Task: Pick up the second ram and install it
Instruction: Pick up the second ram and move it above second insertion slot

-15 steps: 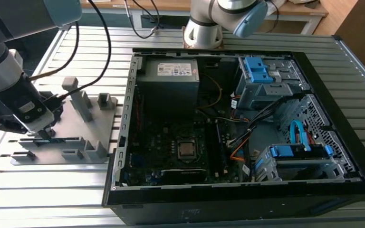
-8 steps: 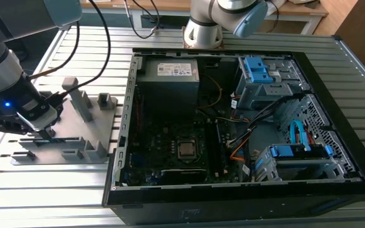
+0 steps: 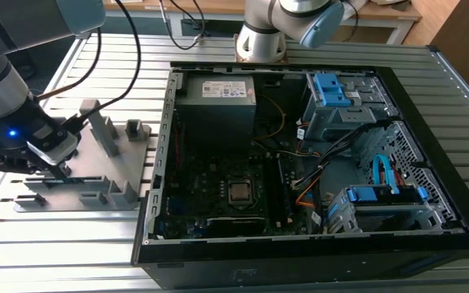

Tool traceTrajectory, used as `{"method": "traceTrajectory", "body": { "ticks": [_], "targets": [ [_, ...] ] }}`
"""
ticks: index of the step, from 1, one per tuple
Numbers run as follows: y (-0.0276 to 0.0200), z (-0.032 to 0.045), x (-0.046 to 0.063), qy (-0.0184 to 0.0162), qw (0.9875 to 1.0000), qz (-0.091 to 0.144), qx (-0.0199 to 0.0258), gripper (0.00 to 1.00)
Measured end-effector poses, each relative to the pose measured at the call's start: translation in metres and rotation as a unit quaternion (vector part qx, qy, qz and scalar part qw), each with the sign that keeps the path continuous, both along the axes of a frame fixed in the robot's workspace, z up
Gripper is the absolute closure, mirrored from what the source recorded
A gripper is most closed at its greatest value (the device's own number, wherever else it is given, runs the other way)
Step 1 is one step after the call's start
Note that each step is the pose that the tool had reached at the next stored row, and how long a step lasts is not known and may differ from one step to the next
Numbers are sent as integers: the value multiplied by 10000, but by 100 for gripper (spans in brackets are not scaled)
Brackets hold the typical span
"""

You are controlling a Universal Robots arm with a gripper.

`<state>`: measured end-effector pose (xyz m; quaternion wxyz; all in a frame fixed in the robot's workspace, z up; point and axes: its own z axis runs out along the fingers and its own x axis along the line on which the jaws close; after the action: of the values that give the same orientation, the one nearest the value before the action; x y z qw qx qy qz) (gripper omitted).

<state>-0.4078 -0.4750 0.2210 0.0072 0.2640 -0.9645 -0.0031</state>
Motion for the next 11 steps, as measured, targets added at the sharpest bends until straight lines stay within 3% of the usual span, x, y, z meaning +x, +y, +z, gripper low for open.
{"method": "traceTrajectory", "body": {
  "ticks": [11],
  "targets": [
    [0,0,0,0,9985,543,0,90]
  ]
}}
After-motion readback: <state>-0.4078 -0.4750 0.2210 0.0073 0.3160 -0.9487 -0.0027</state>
